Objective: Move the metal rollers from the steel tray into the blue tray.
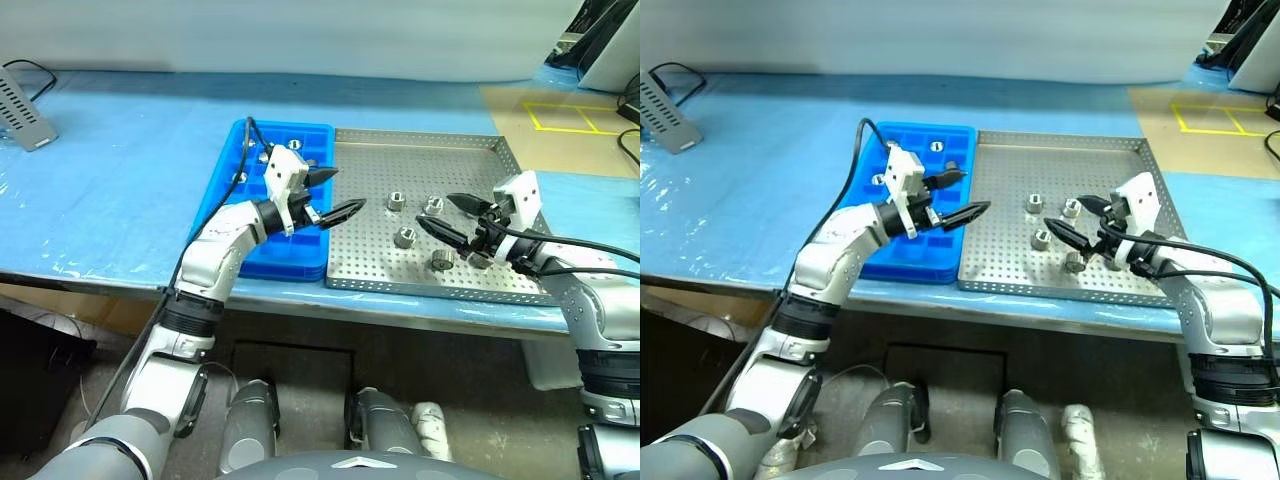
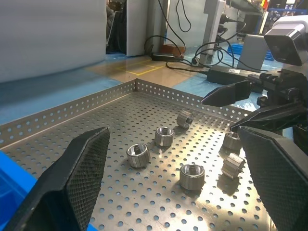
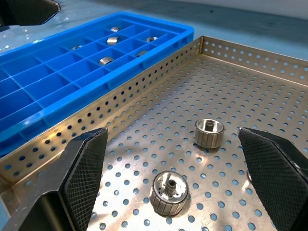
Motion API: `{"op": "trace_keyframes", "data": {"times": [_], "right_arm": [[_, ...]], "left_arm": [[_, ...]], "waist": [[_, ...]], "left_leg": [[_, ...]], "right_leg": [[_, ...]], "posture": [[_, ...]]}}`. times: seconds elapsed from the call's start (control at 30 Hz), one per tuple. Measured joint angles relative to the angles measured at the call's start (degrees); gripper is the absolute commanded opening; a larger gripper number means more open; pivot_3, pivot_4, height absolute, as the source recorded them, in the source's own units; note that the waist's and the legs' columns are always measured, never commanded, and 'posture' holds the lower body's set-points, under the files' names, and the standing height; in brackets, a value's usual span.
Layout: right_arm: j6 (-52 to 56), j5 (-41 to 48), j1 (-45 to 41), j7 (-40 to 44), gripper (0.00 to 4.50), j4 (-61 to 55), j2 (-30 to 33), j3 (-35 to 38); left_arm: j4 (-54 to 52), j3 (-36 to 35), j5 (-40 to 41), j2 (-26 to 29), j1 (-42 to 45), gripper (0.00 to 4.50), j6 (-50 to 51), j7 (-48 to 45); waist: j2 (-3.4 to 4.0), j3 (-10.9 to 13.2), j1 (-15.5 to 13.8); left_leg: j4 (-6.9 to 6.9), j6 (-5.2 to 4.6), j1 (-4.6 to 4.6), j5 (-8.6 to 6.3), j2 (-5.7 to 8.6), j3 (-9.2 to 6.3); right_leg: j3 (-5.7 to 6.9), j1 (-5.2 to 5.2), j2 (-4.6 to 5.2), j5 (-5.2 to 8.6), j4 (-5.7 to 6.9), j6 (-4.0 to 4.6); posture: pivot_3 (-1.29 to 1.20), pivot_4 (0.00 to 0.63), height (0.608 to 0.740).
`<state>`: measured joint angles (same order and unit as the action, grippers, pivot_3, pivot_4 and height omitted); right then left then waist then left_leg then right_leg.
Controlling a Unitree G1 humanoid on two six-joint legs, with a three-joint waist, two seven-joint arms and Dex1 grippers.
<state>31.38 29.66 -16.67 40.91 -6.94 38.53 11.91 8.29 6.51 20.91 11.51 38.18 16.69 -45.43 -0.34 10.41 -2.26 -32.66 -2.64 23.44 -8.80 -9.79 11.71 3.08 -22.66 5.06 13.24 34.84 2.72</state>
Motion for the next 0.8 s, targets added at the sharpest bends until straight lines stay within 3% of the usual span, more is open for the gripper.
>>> {"op": "trace_keyframes", "data": {"times": [0.53, 0.7, 0.8], "right_arm": [[3.62, -0.10, -0.25, -4.99, 4.48, -1.14, -0.36, 1.41], [5.12, 2.89, 3.33, -5.27, 4.48, -7.28, -0.40, 5.03], [6.47, 4.19, 8.16, -6.69, 4.48, -11.55, -0.42, 7.96]], "left_arm": [[6.72, 0.32, -3.10, -2.23, 3.15, 4.50, -4.75, -0.71], [17.72, 2.75, -7.36, -2.98, 10.03, 4.50, -4.35, -1.27], [30.12, 2.94, -10.52, -4.98, 16.82, 4.50, -6.25, -0.19]], "waist": [[0.03, 0.00, 0.10], [0.09, -0.02, 0.17], [0.10, -0.03, 0.50]], "left_leg": [[-0.04, -0.10, 0.03, -0.06, 0.01, 0.02], [-0.08, -0.21, 0.05, -0.12, 0.03, 0.04], [-0.15, -0.33, 0.12, -0.17, 0.08, 0.06]], "right_leg": [[0.00, 0.01, 0.01, 0.00, -0.05, 0.00], [-0.01, 0.05, 0.02, 0.00, -0.11, 0.00], [-0.03, 0.06, 0.05, 0.00, -0.17, -0.01]], "posture": [[-0.33, 0.150, 0.740], [-0.43, 0.150, 0.740], [-0.49, 0.150, 0.740]]}}
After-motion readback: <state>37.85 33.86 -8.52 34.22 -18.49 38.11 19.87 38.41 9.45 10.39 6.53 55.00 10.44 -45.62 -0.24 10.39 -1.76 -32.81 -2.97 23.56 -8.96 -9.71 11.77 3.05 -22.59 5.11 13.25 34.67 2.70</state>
